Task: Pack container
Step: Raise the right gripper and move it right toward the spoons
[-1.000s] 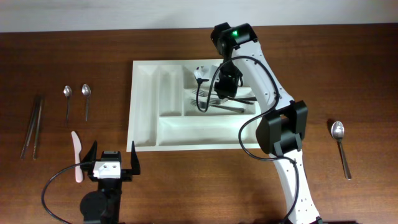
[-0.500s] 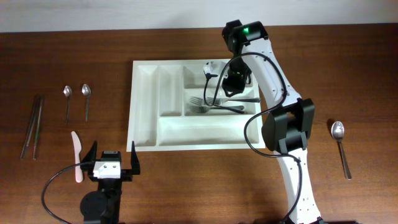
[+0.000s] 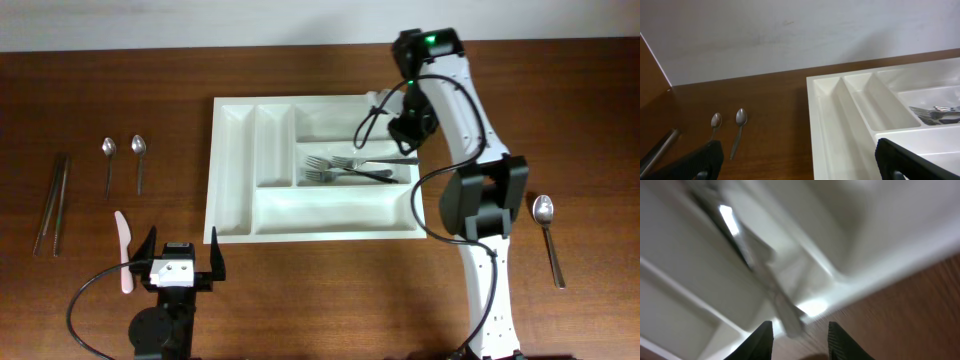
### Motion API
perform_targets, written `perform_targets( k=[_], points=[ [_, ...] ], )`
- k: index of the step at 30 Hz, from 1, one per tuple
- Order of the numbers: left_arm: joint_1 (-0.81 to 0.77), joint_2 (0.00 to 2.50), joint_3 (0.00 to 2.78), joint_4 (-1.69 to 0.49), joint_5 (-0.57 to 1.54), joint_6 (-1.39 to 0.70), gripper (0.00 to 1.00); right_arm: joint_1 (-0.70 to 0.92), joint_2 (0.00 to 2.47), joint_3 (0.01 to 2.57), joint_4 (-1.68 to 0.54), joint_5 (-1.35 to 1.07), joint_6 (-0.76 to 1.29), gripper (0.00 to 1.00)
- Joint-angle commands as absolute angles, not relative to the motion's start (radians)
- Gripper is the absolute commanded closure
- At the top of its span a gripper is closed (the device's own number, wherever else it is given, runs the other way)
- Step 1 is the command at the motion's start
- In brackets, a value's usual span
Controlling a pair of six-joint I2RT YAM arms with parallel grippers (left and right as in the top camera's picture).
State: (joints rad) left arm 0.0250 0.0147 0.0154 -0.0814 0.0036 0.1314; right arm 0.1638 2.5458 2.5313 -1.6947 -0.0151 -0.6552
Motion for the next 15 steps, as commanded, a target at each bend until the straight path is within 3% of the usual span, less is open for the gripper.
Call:
perform_targets(
  k=[1,5,12,15],
  points=[
    [0.029,0.007,0.009,-0.082,0.001,0.144,0.01,0.123,2.521,2.526,-1.699,0.012,-0.552,0.65],
    [0.029,0.007,0.009,-0.082,0.001,0.144,0.01,0.109,2.521,2.526,-1.699,0.012,-0.544,0.67],
    [0.029,0.007,0.009,-0.082,0.001,0.145,0.01,0.11,2.521,2.526,-1.699,0.01,-0.514,0.95],
    [0.029,0.007,0.009,-0.082,0.001,0.144,0.01,0.11,2.521,2.526,-1.699,0.013,-0.51,0.96]
  ],
)
